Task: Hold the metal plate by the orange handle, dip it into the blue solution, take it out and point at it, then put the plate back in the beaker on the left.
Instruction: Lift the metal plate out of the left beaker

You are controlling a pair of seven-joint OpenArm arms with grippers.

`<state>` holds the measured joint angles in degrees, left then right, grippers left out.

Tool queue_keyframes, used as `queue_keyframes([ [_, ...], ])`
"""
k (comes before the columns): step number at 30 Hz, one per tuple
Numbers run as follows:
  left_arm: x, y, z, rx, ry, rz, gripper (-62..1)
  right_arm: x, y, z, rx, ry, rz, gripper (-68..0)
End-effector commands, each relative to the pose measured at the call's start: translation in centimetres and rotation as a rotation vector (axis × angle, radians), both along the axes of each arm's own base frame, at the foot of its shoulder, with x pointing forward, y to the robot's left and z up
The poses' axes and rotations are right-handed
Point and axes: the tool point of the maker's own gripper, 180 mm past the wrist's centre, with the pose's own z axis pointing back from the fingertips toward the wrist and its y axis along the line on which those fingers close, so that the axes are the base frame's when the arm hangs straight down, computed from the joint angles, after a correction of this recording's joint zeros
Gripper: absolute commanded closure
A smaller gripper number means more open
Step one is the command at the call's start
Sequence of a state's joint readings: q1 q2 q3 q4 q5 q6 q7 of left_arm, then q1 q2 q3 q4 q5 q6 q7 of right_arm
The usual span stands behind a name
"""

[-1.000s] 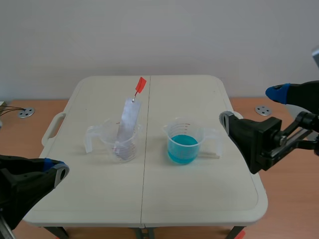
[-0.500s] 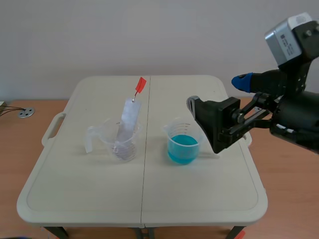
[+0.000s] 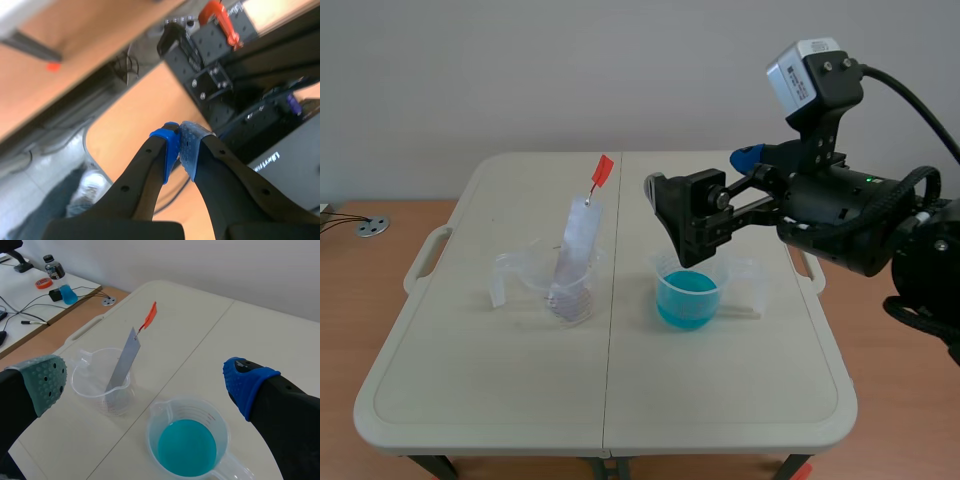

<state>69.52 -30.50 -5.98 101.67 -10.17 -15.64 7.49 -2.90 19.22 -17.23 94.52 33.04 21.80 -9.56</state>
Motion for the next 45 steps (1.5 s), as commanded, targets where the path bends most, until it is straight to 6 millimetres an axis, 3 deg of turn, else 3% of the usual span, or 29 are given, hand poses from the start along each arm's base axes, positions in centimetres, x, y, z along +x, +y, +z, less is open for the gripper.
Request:
queue_keyframes([
  [1, -0.1, -0.2, 0.0, -0.017, 0.000, 0.007, -2.1, 0.9, 0.2, 0.9, 0.020, -0.025, -0.006, -65.5],
  [19, -4.0, 2.2, -2.7, 0.019, 0.105, 0.050, -2.1, 6.4, 5.0, -1.9, 0.071, 0.068, 0.012, -65.5],
  [32, -4.1, 2.3, -2.8, 0.020, 0.110, 0.053, -2.1, 8.6, 8.8, -2.7, 0.086, 0.120, 0.036, -65.5],
  [45, -4.1, 2.3, -2.8, 0.020, 0.110, 0.053, -2.1, 10.3, 11.4, -3.8, 0.080, 0.181, 0.050, -65.5],
])
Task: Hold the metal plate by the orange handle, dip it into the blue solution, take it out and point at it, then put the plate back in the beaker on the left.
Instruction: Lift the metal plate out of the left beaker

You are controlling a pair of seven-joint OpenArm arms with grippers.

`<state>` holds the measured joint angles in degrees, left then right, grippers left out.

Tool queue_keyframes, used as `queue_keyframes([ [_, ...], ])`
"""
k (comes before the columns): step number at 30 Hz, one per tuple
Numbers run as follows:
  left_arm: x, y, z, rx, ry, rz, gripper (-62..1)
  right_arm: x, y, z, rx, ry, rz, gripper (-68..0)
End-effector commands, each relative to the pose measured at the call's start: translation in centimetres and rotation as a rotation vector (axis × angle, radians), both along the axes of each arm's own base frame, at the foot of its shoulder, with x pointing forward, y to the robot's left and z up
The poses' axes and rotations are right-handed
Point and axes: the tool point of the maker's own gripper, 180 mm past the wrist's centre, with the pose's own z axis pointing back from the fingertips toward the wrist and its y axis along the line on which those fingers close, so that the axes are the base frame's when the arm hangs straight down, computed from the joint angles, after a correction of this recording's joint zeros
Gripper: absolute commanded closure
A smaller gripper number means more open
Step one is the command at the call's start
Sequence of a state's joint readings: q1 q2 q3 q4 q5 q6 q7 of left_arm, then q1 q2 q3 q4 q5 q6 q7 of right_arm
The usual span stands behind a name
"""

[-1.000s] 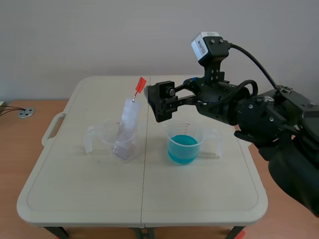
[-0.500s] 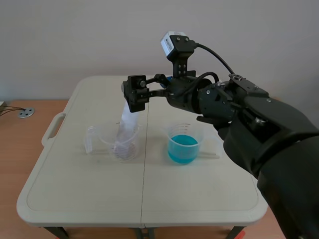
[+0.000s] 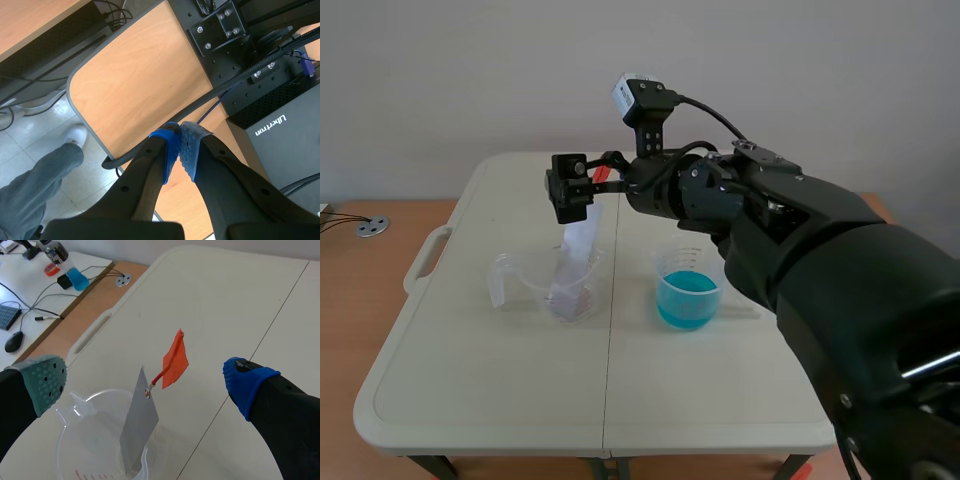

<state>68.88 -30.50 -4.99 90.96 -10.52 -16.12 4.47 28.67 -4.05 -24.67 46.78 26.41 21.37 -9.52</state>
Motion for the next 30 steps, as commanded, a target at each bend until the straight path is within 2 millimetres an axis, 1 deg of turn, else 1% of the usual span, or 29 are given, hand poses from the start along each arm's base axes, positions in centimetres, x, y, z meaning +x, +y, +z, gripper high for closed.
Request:
queue_keyframes([
  [1, 0.09, -0.46, 0.29, -0.016, -0.006, 0.002, -2.1, 1.01, 0.94, 2.45, 0.037, -0.053, 0.005, -65.5],
  [7, 0.12, -0.46, 0.29, -0.017, -0.007, 0.002, -2.1, 1.14, 1.28, 2.46, 0.047, -0.051, 0.005, -65.0],
  [10, 0.53, -0.46, 0.27, -0.016, -0.017, 0.002, -2.1, 1.09, 1.33, 2.48, 0.050, -0.052, 0.007, -64.8],
  [11, 0.74, -0.47, 0.26, -0.017, -0.022, 0.002, -2.1, 1.09, 1.33, 2.48, 0.050, -0.052, 0.007, -63.3],
  [15, 0.96, -0.33, 0.10, -0.008, -0.019, -0.001, -2.1, 1.10, 1.33, 2.49, 0.049, -0.052, 0.007, -52.5],
  [18, 0.96, -0.30, 0.06, -0.007, -0.019, 0.000, -2.1, 1.10, 1.33, 2.49, 0.049, -0.052, 0.007, -48.4],
  [24, 0.81, -0.23, -0.02, -0.002, -0.010, -0.001, -2.1, 1.10, 1.33, 2.48, 0.049, -0.051, 0.007, -36.6],
  [30, 0.81, -0.22, -0.02, -0.002, -0.010, -0.002, -2.1, 1.11, 1.31, 2.47, 0.049, -0.051, 0.007, -28.2],
])
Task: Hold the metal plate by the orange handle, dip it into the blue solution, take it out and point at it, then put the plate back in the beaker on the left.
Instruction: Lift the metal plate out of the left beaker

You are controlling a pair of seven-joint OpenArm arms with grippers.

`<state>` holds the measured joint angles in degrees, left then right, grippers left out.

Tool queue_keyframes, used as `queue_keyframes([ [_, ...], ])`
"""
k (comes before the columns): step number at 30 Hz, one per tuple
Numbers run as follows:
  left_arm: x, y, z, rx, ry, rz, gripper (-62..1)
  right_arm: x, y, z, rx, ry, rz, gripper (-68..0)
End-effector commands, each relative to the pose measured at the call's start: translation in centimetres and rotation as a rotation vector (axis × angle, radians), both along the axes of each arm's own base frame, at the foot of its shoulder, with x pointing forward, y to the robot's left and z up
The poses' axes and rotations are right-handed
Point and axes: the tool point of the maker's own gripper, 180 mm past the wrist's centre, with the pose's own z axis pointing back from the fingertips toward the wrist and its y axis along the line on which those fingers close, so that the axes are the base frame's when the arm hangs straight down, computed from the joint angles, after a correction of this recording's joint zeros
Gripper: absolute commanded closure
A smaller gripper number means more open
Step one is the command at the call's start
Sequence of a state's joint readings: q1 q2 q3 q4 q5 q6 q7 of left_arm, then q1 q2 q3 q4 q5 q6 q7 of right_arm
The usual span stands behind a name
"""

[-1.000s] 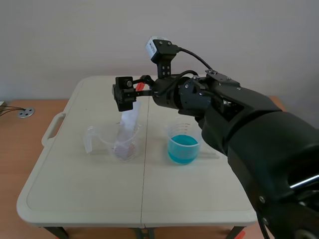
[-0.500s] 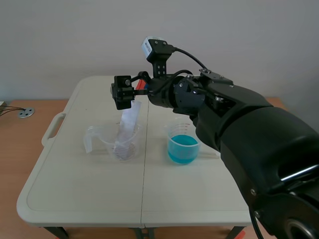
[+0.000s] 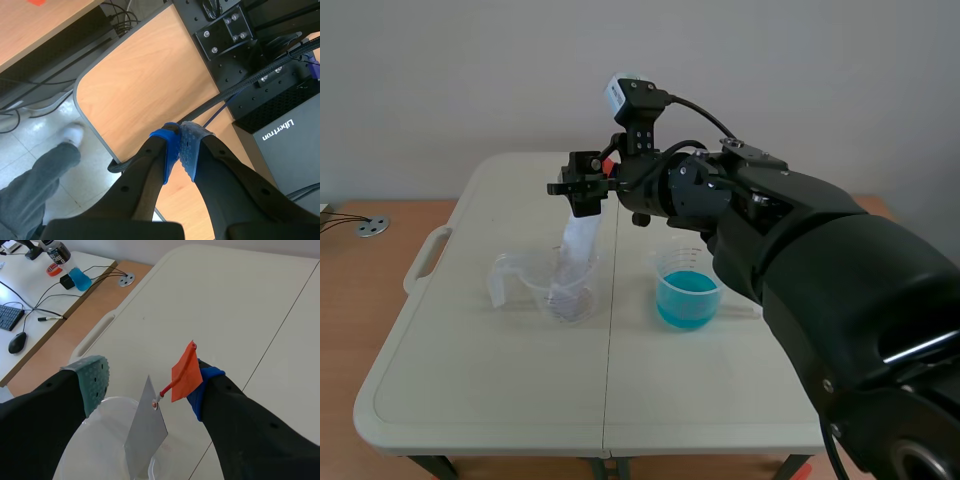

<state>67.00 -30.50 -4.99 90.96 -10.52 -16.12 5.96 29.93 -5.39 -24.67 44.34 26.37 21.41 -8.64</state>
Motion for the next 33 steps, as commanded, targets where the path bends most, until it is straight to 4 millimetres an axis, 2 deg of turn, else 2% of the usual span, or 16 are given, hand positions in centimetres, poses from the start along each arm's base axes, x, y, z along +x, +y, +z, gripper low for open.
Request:
queue_keyframes([
  [1, -0.1, -0.4, 0.2, -0.015, 0.001, 0.002, -2.1, 0.9, 0.5, 2.4, 0.033, -0.058, 0.003, -26.5],
  [15, -0.1, -0.4, 0.2, -0.015, 0.001, 0.002, -2.1, 1.0, 0.5, 2.6, 0.041, -0.067, -0.001, -1.3],
  [21, -0.1, -0.4, 0.2, -0.016, 0.000, 0.002, -2.1, 0.7, 1.0, 3.5, 0.077, -0.100, 0.028, -1.3],
  [27, -0.1, -0.4, 0.2, -0.016, 0.000, 0.002, -2.1, -0.6, 2.6, 4.7, 0.140, -0.136, 0.122, -1.3],
  [33, -0.1, -0.4, 0.2, -0.015, 0.000, 0.002, -2.1, -1.7, 3.4, 5.1, 0.172, -0.146, 0.182, -1.3],
])
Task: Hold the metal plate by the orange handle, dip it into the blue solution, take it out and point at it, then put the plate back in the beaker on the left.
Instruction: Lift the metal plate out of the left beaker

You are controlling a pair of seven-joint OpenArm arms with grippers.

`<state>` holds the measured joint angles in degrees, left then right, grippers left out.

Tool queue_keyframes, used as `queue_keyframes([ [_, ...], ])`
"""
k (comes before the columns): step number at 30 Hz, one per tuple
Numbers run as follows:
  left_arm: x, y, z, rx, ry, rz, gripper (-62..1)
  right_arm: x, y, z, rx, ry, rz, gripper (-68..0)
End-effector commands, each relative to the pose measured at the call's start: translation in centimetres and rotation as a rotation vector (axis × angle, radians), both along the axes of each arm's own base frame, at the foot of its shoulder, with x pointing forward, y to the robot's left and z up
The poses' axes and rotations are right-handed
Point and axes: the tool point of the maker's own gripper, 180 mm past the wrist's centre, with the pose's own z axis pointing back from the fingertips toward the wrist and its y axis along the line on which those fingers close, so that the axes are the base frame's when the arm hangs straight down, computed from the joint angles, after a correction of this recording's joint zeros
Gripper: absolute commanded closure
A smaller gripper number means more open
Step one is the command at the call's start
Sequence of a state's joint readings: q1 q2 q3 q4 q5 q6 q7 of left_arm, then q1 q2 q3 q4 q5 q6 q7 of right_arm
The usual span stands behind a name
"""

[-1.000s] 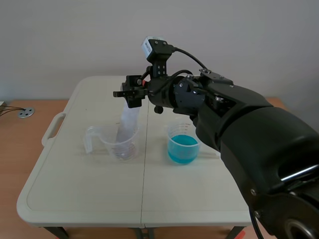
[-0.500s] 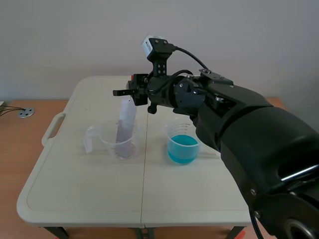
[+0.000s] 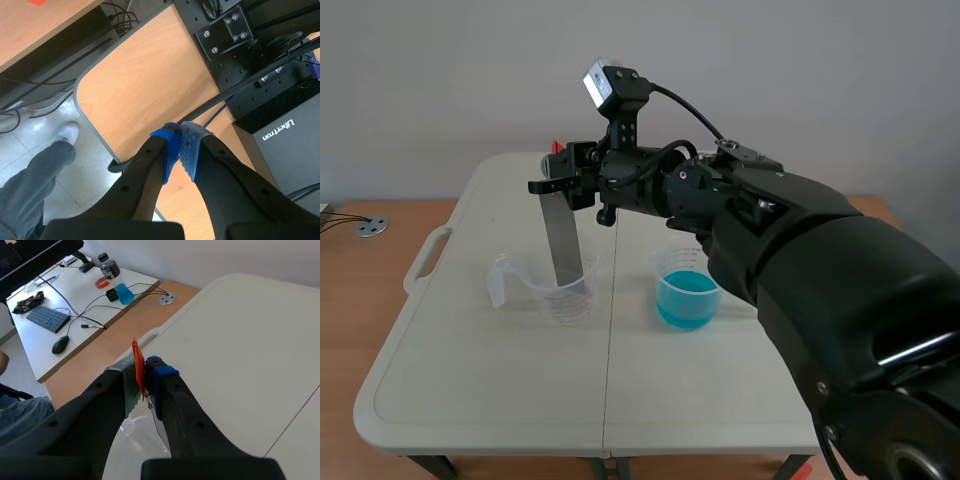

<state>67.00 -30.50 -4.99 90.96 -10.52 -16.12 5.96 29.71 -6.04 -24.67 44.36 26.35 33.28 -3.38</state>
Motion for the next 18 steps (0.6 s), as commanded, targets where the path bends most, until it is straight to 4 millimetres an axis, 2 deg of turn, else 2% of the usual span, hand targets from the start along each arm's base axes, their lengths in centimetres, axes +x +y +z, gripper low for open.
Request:
queue_keyframes([
  [1, -0.1, -0.4, 0.2, -0.015, 0.000, 0.002, -2.1, 0.3, 0.7, 2.4, 0.050, -0.054, 0.019, -1.3],
  [8, -0.1, -0.4, 0.2, -0.015, -0.001, 0.002, -2.1, -1.3, 1.5, 2.9, 0.079, -0.074, 0.089, -1.3],
  [18, -0.1, -0.4, 0.2, -0.016, -0.001, 0.002, -2.1, -2.6, 1.9, 4.1, 0.018, -0.172, 0.117, -1.5],
])
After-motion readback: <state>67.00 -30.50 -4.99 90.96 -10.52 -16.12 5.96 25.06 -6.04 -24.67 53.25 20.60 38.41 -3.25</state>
